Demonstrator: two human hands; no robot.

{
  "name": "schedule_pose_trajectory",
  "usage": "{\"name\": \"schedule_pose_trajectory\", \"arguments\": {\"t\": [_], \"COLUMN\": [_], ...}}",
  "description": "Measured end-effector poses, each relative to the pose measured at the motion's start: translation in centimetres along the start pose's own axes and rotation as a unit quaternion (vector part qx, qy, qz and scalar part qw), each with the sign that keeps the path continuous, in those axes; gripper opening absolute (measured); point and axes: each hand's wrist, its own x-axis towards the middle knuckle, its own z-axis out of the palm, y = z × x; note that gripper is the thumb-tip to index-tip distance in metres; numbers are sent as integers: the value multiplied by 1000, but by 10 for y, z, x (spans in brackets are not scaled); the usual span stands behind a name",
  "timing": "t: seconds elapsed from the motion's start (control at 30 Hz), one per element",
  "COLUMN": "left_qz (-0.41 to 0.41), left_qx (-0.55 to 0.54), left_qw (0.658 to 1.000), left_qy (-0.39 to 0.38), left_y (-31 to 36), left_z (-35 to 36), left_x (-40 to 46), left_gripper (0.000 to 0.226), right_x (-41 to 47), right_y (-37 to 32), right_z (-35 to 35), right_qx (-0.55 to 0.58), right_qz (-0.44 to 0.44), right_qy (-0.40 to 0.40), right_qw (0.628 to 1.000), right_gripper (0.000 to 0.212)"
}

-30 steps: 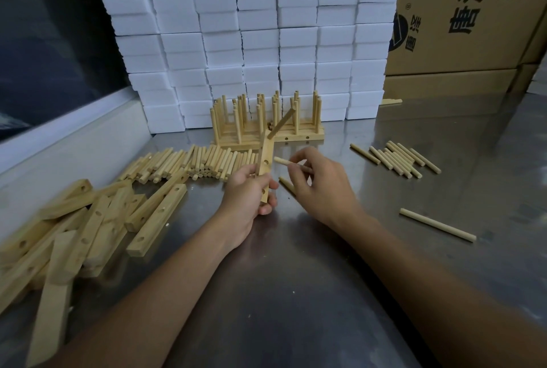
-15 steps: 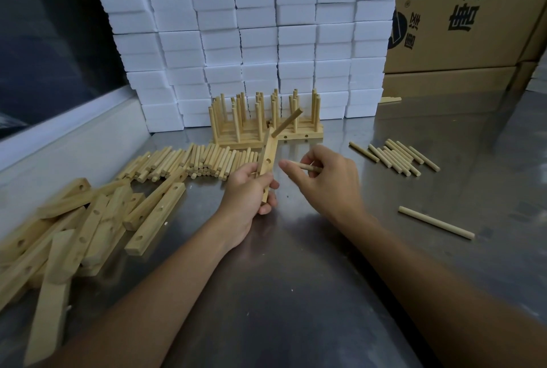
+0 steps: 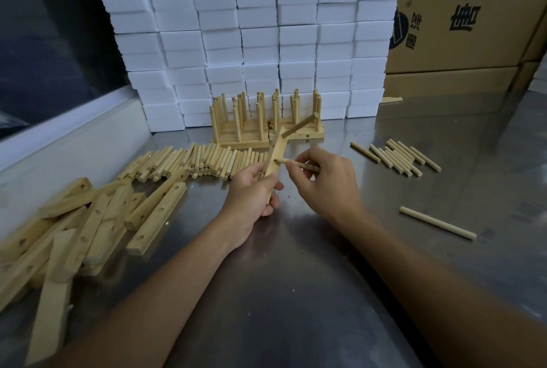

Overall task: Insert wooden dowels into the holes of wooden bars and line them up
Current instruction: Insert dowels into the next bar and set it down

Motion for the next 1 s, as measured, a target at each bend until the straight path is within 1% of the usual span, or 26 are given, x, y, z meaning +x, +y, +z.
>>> {"name": "schedule_pose_trajectory", "arguments": {"t": [0.13, 0.2, 0.3, 0.4, 0.5, 0.67, 0.73, 0.8, 0.83, 0.9, 0.93, 0.97, 1.0], "left_qz": [8, 20, 48, 81, 98, 124, 139, 145, 152, 167, 173, 180, 189], "left_qx": [11, 27, 59, 98, 115, 129, 141, 168, 182, 205, 215, 225, 236], "left_qw": [1000, 999, 997, 992, 988, 984, 980, 975, 971, 964, 961, 957, 953], "left_qy": [-5, -1, 12, 14, 9, -1, -1, 6, 8, 10, 14, 20, 24], "left_y": [0, 0, 0, -1, -1, -1, -5, -7, -7, -5, -3, -2, -1], "left_z": [-1, -1, -1, 0, 2, 1, 0, -3, -4, -6, -6, -7, -7], "left_x": [-1, -3, -5, -7, -9, -9, -7, -5, -5, -7, -8, -8, -8], "left_gripper": [23, 25, 26, 27, 41, 46, 41, 40, 43, 46, 46, 46, 47], "right_x": [-2, -1, 1, 3, 3, -1, -2, -3, -3, -3, -2, 0, 2], "right_y": [-2, -2, -2, -2, -3, -4, -3, -4, -5, -10, -12, -13, -12], "right_z": [0, -2, -4, -6, -9, -8, -6, -3, -1, 3, 4, 4, 1], "right_qx": [-10, -34, -82, -108, -127, -169, -183, -157, -120, -13, 47, 111, 178], "right_qz": [-30, -51, -93, -114, -129, -140, -121, -84, -53, 36, 90, 148, 213], "right_qy": [-11, -23, -44, -51, -59, -70, -85, -95, -98, -108, -119, -134, -152], "right_qw": [999, 998, 991, 986, 982, 973, 972, 979, 987, 993, 988, 974, 949], "right_gripper": [18, 16, 15, 15, 19, 27, 32, 32, 32, 31, 31, 30, 29]}}
